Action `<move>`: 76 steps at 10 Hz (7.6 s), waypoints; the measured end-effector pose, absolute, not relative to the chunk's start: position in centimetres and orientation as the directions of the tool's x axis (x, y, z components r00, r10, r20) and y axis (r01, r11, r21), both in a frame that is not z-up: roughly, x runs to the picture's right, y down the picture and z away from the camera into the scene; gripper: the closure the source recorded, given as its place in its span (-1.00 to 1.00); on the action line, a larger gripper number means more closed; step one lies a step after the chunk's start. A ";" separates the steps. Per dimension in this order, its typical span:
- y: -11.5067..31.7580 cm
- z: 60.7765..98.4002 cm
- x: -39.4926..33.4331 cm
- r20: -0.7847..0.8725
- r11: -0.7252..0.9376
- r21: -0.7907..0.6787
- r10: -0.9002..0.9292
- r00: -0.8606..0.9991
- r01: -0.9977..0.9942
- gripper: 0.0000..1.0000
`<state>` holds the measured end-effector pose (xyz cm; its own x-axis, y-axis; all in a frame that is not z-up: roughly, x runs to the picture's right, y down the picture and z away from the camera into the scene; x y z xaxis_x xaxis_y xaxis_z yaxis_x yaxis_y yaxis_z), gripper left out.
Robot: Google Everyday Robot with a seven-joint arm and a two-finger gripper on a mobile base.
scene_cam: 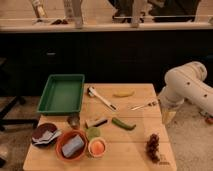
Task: Place sponge in table surface
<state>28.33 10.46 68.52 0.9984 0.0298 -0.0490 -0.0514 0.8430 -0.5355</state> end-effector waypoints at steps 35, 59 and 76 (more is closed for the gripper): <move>19.8 63.8 1.7 0.242 0.683 -0.480 -0.499 0.832 0.550 -0.60; 25.7 67.1 -15.3 0.287 0.570 -0.501 -0.601 0.746 0.651 -0.60; 28.6 72.2 -17.8 0.323 0.550 -0.618 -0.474 0.819 0.562 -0.60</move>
